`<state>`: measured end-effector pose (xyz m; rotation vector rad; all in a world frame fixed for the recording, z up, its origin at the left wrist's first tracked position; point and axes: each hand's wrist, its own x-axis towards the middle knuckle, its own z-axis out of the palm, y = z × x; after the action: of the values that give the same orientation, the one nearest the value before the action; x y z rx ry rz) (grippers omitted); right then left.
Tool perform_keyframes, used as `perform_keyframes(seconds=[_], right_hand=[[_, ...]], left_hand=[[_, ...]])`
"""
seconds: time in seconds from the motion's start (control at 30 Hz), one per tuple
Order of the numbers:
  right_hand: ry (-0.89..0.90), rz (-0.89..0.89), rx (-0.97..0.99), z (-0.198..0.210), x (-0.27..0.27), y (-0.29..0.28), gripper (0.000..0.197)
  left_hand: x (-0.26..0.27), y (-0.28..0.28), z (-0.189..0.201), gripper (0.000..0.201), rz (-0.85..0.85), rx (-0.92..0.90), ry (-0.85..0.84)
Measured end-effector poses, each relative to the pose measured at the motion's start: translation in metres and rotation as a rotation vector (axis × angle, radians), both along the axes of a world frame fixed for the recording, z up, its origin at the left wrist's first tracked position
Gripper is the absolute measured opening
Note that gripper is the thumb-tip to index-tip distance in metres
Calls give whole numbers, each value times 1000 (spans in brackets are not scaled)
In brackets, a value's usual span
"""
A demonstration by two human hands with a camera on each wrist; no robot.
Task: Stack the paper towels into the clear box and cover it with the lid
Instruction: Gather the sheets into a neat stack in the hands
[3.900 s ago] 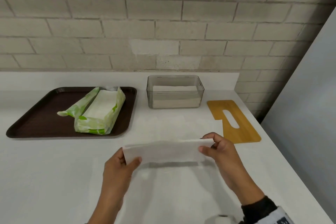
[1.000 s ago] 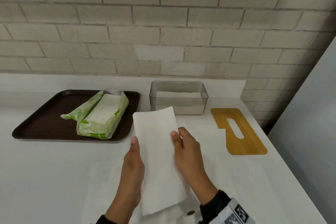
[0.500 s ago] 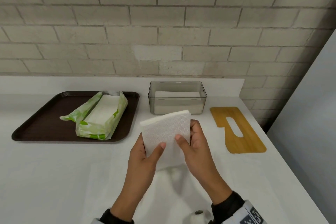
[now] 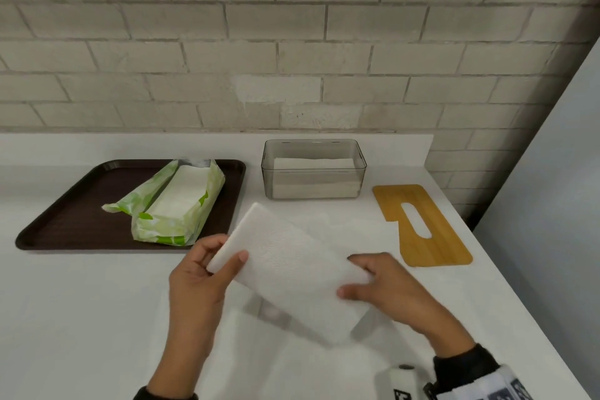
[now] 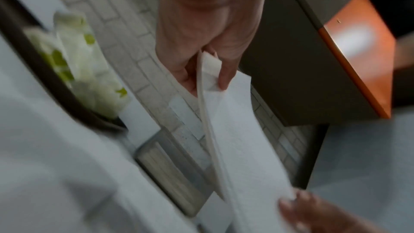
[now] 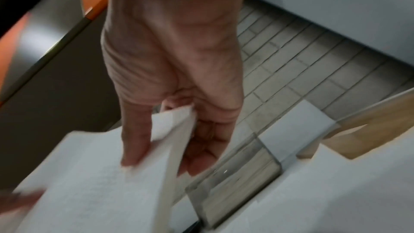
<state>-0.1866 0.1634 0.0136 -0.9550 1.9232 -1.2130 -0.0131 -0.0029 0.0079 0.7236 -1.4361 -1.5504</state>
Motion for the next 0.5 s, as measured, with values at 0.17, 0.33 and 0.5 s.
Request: perform_keyframes(seconds=[0.17,0.33,0.5], right_hand=[[-142,-314,-353,-1,-5,10,24],[-290,-372,-449,-13,8,6,36],[-121,-311,-29,-34,7,3,38]], left_hand=[[11,16,-11,34,-50,-44,-130],[4,30,-32,35,8,80,-165],[0,29,-55,34,28,176,-221]])
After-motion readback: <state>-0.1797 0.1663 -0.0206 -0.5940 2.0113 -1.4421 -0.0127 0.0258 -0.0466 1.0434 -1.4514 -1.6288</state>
